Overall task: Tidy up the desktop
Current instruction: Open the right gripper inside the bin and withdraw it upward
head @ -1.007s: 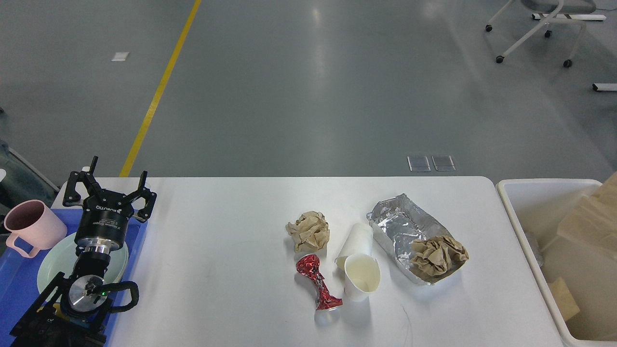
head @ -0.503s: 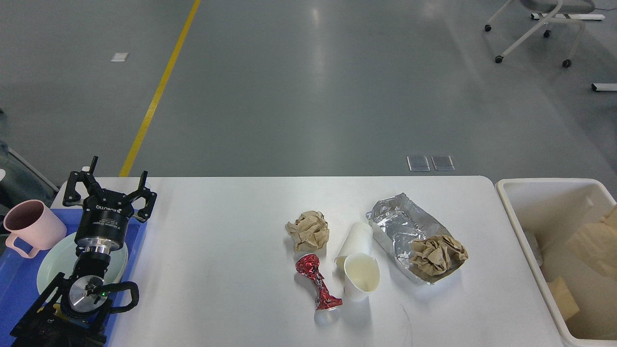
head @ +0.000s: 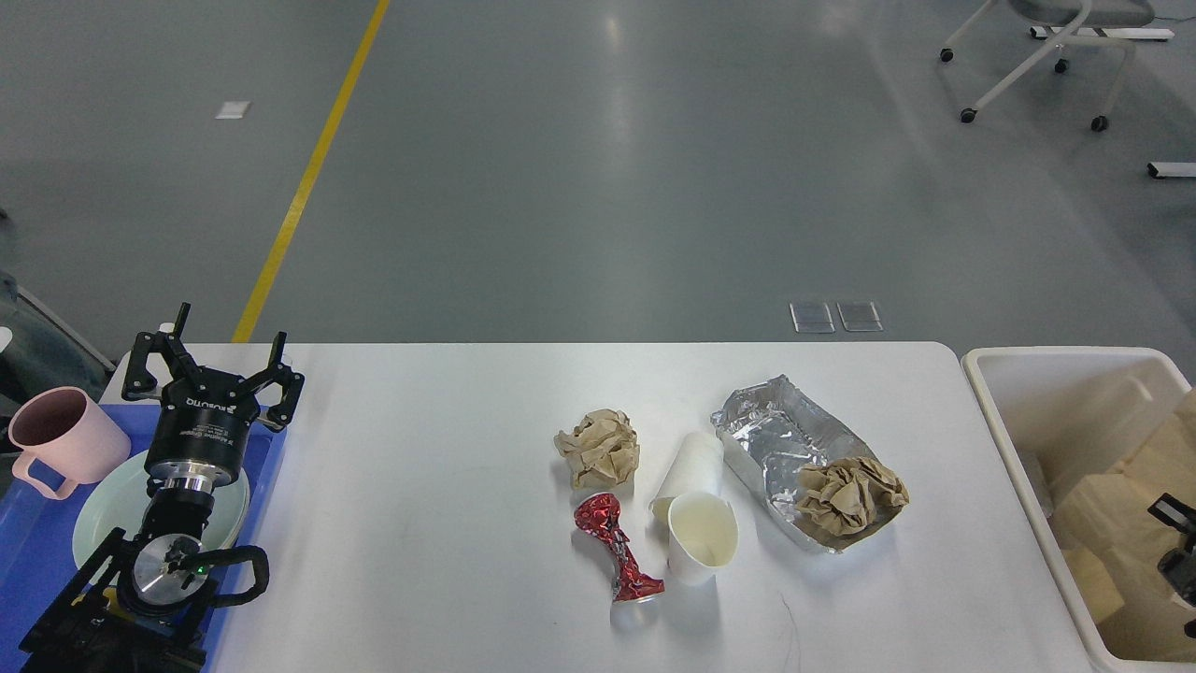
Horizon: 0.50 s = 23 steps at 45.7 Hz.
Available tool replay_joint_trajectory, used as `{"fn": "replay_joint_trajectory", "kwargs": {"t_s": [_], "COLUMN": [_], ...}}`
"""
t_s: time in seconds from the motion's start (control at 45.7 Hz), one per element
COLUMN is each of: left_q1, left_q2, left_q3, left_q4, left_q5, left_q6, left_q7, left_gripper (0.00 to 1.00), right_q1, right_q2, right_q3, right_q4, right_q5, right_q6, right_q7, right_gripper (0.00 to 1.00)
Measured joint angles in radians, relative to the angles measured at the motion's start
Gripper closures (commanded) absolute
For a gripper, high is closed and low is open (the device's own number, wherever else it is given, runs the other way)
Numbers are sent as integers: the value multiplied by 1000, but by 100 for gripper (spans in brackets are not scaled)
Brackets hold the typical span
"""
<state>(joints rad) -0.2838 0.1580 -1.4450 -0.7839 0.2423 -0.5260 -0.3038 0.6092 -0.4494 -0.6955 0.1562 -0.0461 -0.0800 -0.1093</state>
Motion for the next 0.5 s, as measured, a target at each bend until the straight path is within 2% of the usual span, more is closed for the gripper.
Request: {"fn": "replay_joint_trajectory", "kwargs": {"t_s": [0.503], "left_q1": [0], "left_q2": [0], "left_q3": [0], "left_q4": [0], "left_q5": [0], "left_q6": [1], "left_q7": [0], "left_gripper": [3], "right_q1": [-47], "right_q2": [53], "right_q3": [2], "right_q4": [6], "right_q5": [0], "right_q6": [-27], "right_q7": [0], "right_gripper": [100]}}
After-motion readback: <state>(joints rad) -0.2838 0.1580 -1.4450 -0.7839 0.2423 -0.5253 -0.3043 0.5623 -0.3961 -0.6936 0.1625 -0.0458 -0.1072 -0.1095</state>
